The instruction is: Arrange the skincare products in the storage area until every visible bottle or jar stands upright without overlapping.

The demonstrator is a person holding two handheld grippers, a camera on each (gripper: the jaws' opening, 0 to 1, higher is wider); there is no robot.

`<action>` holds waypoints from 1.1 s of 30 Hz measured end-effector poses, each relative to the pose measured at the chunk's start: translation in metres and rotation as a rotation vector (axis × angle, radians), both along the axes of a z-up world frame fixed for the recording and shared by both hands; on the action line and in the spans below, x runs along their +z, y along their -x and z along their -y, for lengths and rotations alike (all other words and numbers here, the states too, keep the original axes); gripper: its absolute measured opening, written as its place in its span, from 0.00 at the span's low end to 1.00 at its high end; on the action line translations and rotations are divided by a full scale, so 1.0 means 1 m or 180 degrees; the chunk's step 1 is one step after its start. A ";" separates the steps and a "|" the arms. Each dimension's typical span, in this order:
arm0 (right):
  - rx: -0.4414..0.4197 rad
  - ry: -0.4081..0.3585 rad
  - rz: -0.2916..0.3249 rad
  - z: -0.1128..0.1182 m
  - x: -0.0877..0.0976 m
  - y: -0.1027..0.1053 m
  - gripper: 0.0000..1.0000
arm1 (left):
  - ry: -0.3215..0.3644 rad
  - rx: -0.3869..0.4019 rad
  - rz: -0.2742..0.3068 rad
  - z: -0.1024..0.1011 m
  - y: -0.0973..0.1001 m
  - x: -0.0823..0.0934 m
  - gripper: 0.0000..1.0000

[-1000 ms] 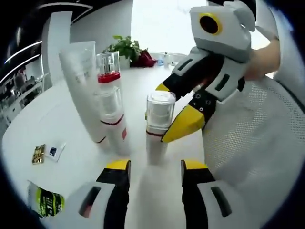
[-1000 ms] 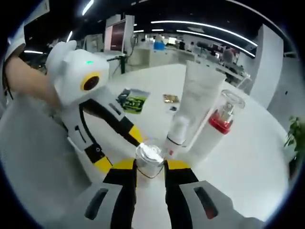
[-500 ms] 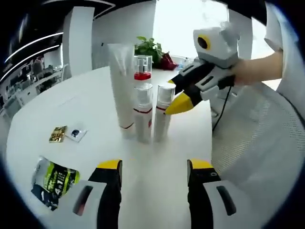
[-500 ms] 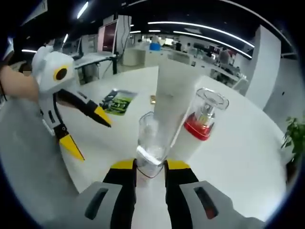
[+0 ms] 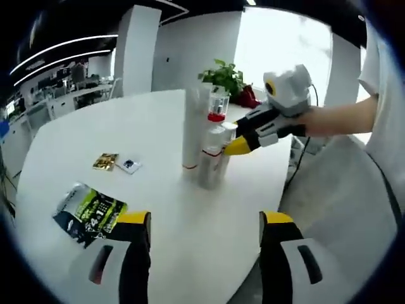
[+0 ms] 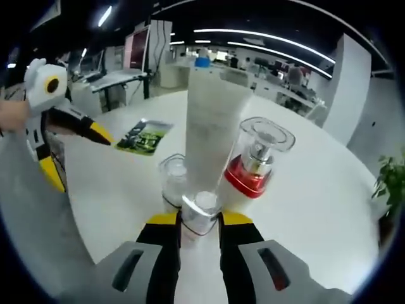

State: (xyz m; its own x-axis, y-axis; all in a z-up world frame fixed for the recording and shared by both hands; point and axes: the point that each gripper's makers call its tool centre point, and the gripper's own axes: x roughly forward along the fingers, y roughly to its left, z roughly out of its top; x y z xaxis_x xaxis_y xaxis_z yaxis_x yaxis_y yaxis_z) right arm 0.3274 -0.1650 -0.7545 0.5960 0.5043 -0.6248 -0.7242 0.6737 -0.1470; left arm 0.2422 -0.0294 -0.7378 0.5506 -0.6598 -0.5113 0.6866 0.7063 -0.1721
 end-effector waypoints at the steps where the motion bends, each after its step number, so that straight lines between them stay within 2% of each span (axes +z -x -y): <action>1: -0.0006 0.0003 -0.0002 0.000 0.000 0.000 0.22 | 0.0012 0.0013 0.0002 0.000 0.002 0.002 0.62; 6: -0.0012 0.0010 -0.0016 0.001 -0.003 0.000 0.23 | 0.0000 0.0055 -0.0036 0.000 0.009 0.000 0.61; 10: -0.0001 0.0057 -0.0107 0.004 -0.012 0.007 0.25 | -0.0044 0.0067 -0.0054 -0.003 0.011 0.000 0.61; 15: -0.0088 0.0040 -0.0190 0.008 -0.020 0.014 0.25 | 0.0018 0.0120 -0.0056 -0.002 0.011 0.004 0.61; 20: -0.0229 0.0094 -0.0280 0.012 -0.030 0.011 0.23 | -0.0072 0.0088 -0.0089 -0.002 0.013 -0.002 0.60; 33: -0.0377 0.0087 -0.0357 0.008 -0.036 0.008 0.20 | -0.0026 0.0113 -0.0104 -0.002 0.012 -0.001 0.59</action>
